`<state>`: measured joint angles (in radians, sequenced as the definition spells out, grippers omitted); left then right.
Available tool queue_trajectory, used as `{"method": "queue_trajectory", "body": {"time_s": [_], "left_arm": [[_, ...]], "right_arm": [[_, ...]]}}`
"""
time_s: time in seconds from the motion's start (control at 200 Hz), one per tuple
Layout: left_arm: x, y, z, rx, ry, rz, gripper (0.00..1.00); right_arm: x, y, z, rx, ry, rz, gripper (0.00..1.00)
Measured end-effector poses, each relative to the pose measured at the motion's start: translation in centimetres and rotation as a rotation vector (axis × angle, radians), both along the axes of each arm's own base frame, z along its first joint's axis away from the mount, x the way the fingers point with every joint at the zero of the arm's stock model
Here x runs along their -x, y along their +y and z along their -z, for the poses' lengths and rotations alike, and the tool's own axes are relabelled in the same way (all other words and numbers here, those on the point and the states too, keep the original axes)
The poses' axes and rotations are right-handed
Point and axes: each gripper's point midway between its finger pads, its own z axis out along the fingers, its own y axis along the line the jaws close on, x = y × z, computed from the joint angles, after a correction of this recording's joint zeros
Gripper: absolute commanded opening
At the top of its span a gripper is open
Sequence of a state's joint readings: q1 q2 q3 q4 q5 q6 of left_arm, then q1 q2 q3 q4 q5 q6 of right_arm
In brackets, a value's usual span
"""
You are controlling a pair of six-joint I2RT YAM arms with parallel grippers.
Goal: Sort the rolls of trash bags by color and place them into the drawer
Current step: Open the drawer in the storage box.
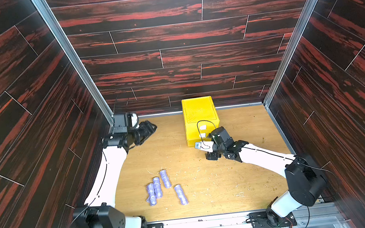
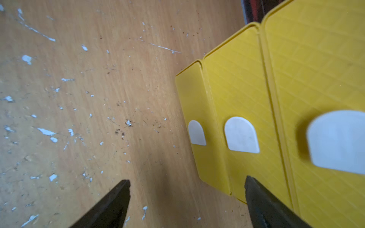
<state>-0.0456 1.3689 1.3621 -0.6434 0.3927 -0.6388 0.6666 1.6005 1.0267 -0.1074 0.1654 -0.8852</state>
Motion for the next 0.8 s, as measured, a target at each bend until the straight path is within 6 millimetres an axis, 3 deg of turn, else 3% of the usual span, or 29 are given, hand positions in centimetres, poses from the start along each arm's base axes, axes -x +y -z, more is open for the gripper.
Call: {"method": "queue_trajectory", "body": {"time_s": [0.13, 0.321, 0.636, 0.802], "left_arm": [[1.9, 0.6, 1.5, -0.025, 0.022, 0.010, 0.72], [3.8, 1.4, 1.4, -0.065, -0.003, 0.028, 0.72], [4.8, 1.4, 4.1, -0.082, 0.046, 0.057, 0.72], [4.8, 1.5, 4.3, -0.083, 0.048, 0.060, 0.72]], "right_arm": [[-0.1, 0.5, 1.3, 0.003, 0.019, -0.025, 0.95], [-0.7, 1.0, 3.3, 0.021, 0.053, -0.040, 0.95], [-3.5, 2.5, 3.2, 0.024, 0.040, -0.043, 0.95], [-4.0, 2.6, 4.3, 0.043, 0.073, -0.047, 0.94]]}}
